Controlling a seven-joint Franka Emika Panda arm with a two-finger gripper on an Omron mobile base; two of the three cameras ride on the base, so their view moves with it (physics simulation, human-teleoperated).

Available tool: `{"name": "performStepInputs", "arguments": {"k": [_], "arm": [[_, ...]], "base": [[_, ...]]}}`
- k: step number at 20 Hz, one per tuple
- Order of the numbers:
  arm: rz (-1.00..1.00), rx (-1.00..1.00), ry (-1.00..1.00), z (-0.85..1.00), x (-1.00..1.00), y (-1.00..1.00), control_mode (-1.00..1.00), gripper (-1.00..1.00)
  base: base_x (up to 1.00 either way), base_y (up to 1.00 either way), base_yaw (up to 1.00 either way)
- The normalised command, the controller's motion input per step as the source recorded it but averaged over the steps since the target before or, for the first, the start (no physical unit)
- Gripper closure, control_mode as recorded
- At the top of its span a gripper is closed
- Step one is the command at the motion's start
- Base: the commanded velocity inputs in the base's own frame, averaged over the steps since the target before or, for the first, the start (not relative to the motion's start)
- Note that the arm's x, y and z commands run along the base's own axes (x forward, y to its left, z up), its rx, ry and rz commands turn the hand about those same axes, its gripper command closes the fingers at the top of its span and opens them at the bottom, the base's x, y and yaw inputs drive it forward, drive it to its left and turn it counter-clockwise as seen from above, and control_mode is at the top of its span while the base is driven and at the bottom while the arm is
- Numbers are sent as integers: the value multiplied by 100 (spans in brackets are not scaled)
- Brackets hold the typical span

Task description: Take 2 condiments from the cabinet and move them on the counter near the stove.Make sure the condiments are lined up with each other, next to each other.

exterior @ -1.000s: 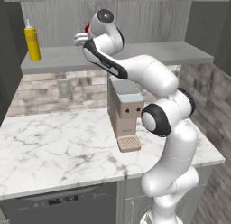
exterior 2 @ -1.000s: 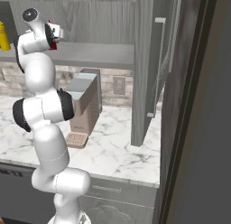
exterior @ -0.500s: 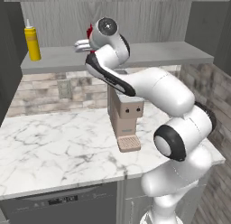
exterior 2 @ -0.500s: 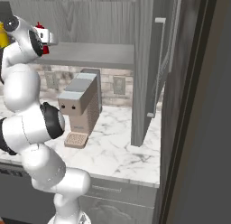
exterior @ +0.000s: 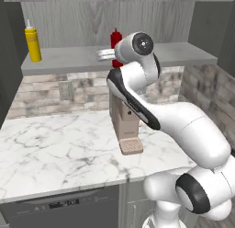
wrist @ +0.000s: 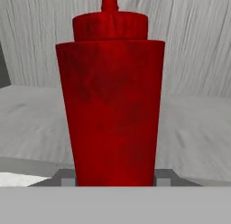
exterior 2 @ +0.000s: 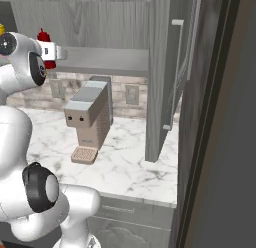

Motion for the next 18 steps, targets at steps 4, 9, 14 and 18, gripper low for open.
{"name": "performStepInputs", "arguments": {"k": [4,9,14,18], "arm": [[0,0,0,32,-100,-68,-100,100],[0,0,0,15,-100,-51,-100,100],[0,0,0,0,-100,-54,-100,100],[0,0,0,0,-100,-49,-100,100]], "base": [[0,0,0],[0,0,0],[0,0,0],[0,0,0]]}}
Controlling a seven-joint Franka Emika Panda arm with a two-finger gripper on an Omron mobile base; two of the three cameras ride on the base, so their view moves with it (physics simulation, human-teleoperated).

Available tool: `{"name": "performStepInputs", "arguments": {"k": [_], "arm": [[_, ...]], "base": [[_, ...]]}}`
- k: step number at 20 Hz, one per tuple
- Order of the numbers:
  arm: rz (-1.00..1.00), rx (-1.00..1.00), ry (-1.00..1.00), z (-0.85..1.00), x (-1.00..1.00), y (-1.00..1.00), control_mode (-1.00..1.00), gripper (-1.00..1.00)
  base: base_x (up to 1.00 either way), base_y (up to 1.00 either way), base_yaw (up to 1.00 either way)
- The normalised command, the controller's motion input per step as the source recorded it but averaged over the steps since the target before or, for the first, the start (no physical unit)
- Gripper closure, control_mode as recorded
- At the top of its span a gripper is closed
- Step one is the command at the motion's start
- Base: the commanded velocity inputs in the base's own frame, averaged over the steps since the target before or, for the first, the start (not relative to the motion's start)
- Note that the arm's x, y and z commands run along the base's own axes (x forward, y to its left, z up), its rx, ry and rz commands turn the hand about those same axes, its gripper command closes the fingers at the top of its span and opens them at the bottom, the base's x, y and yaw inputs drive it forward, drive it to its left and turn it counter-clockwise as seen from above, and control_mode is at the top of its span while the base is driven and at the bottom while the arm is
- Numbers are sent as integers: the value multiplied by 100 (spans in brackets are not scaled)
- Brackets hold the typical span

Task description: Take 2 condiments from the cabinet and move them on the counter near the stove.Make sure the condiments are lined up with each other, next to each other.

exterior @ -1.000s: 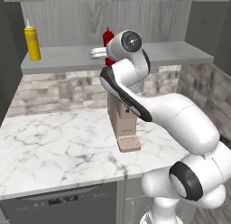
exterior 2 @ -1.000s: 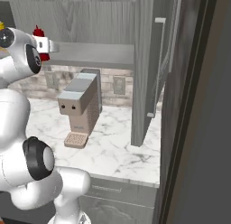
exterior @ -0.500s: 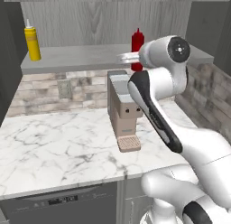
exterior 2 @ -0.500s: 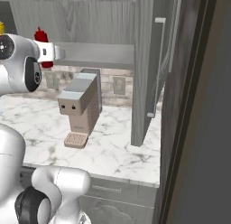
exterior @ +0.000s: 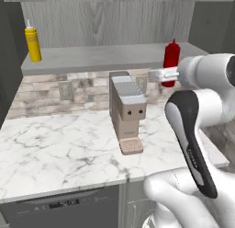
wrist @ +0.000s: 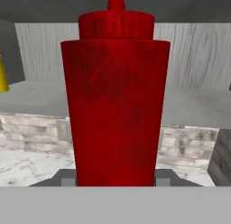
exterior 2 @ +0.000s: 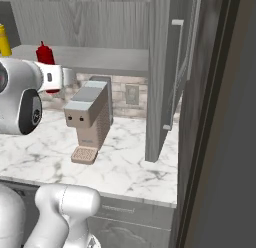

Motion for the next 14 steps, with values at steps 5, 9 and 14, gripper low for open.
{"name": "performStepInputs", "arguments": {"k": [5,9,14], "arm": [[-8,0,0,0,-97,-47,-100,100],[-10,0,0,0,-73,-23,-100,100],[-11,0,0,-1,-41,-6,-100,100]], "base": [[0,0,0],[0,0,0],[0,0,0]]}}
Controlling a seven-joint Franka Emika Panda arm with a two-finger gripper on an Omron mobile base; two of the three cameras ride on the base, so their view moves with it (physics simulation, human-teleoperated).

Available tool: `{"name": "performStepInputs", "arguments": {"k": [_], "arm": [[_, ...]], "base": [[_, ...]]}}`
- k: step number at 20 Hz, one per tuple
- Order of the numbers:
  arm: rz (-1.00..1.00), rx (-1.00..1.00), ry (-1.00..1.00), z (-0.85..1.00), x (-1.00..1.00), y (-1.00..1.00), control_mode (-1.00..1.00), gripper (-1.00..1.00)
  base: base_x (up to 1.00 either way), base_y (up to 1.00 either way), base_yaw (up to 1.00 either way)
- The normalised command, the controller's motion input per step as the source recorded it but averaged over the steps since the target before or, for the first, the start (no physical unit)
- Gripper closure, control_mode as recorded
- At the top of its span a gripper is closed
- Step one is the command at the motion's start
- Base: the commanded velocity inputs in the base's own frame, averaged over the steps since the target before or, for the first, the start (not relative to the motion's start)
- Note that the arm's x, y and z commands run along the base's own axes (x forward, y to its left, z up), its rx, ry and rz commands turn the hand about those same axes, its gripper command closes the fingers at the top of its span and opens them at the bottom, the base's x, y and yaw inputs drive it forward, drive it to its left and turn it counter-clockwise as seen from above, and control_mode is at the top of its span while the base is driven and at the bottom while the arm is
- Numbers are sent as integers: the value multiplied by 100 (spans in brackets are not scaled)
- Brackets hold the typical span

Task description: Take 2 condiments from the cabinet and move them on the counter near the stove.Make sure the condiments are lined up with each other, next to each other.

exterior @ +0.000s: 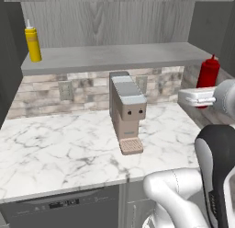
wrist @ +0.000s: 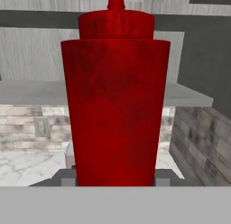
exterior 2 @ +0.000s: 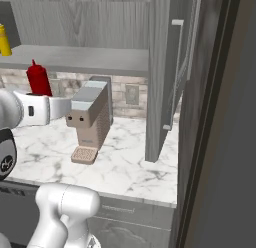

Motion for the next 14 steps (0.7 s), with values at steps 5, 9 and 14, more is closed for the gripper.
{"name": "performStepInputs", "arguments": {"k": [5,9,14], "arm": [[-1,0,0,-5,-2,0,-100,100],[0,0,0,0,0,0,-100,100],[0,0,0,0,0,0,-100,100]], "base": [[0,0,0],[0,0,0],[0,0,0]]}}
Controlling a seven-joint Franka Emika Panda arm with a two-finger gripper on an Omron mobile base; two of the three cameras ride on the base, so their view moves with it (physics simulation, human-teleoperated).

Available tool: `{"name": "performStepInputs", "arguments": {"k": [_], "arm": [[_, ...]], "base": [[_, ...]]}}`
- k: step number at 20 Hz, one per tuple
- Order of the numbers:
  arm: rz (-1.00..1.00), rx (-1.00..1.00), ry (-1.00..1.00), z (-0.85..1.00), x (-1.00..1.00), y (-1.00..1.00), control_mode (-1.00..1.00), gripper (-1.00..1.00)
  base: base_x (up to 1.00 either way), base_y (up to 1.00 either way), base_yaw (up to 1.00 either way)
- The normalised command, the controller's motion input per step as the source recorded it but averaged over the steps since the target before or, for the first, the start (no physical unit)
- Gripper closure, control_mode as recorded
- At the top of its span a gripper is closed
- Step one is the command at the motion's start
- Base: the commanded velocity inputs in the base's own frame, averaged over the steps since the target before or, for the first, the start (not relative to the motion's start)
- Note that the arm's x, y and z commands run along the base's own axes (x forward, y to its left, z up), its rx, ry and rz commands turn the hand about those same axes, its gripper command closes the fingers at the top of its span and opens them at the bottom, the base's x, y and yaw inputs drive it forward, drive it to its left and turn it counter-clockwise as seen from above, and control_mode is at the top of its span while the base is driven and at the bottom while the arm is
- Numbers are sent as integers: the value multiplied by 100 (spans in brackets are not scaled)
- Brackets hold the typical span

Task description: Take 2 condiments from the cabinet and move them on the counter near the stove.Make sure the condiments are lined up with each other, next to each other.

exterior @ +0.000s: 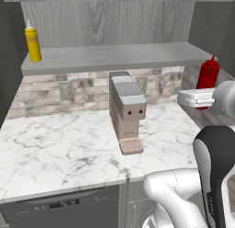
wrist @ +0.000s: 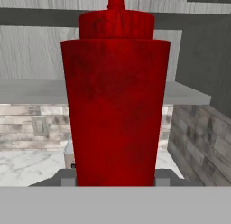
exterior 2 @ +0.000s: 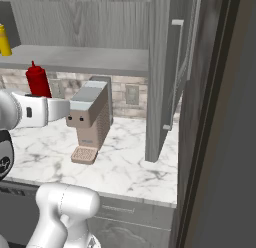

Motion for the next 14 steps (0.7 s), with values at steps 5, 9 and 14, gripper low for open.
{"name": "performStepInputs", "arguments": {"k": [5,9,14], "arm": [[0,0,0,0,0,0,100,100],[0,0,0,0,0,0,100,100],[0,0,0,0,0,0,100,100]], "base": [[0,0,0],[-35,13,12],[-72,33,19]]}}
